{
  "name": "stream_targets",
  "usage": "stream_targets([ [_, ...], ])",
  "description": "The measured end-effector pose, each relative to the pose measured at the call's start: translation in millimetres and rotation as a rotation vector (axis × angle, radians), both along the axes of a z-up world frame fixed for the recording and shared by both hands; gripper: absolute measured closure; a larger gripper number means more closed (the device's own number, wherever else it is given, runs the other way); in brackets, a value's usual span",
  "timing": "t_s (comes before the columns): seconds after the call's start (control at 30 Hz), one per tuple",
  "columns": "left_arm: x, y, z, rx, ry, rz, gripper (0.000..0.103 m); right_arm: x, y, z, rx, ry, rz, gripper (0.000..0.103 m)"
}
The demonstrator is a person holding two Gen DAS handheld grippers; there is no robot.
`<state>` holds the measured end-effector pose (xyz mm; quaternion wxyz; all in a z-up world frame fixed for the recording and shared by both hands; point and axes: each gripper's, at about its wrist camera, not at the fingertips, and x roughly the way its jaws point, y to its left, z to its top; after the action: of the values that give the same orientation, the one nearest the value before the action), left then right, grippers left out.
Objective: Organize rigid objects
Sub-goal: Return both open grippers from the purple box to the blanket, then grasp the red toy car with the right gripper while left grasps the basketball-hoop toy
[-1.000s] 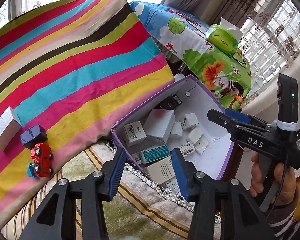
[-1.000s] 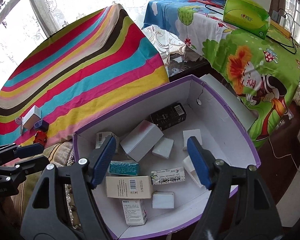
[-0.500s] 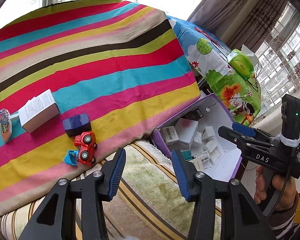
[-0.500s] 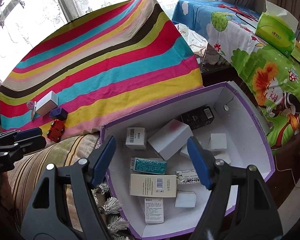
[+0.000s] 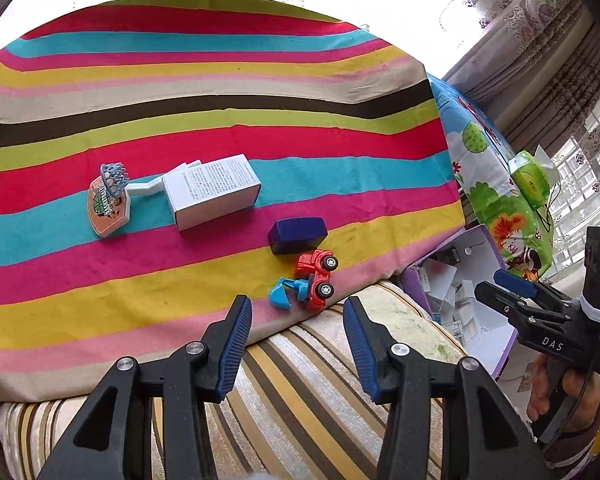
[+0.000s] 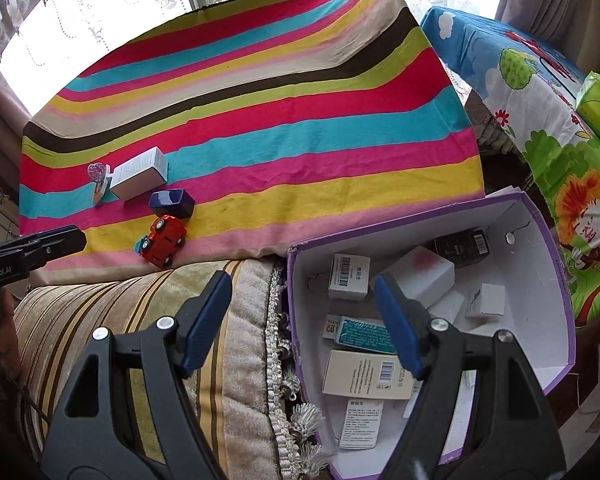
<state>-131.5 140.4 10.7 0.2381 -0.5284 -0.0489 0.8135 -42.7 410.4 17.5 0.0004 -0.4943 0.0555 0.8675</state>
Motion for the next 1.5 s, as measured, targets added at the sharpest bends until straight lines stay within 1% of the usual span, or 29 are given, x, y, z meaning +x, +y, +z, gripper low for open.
stream_targets([
  [0.17,-5.2,-25.3,-3.6,-0.002,-0.006,0.038,0.054,-11.3,-30.4,-3.3,-0.015,-0.018,0.066,0.026],
  [0.43,-16.9,-52.9,-4.7,-0.006,-0.005,0.089,0.054,-31.4,-77.0,-7.3,0.007,-0.038,0.166,0.026],
  [0.6,-26.0,-65.4,-6.1,-0.014,-0.004,0.109,0.054,-47.4,-99.1,-18.1,0.01,-0.068,0.21,0.026],
  [0.7,-29.1,-70.7,-7.5,-0.006,-0.005,0.119,0.054,-62.2,-107.6,-29.2,0.029,-0.094,0.214,0.026],
  [0.8,-30.0,-74.0,-11.3,0.005,-0.009,0.126,0.054,-76.0,-109.5,-39.5,0.039,-0.12,0.204,0.026],
  [1.0,-32.1,-77.8,-16.8,0.017,-0.022,0.132,0.054,-95.6,-114.5,-57.3,0.051,-0.167,0.217,0.026],
  [1.1,-32.6,-78.3,-18.5,0.02,-0.025,0.132,0.054,-96.8,-110.9,-60.1,0.034,-0.176,0.211,0.025],
  [1.23,-32.3,-78.2,-20.6,0.023,-0.029,0.131,0.054,-92.6,-99.4,-61.0,0.037,-0.189,0.182,0.019],
  [1.37,-31.5,-76.6,-20.8,0.023,-0.031,0.127,0.054,-90.2,-85.4,-61.9,0.008,-0.199,0.137,0.019],
  [1.5,-30.4,-76.7,-19.5,0.024,-0.026,0.129,0.054,-88.2,-73.3,-65.5,0.048,-0.221,0.095,0.018],
])
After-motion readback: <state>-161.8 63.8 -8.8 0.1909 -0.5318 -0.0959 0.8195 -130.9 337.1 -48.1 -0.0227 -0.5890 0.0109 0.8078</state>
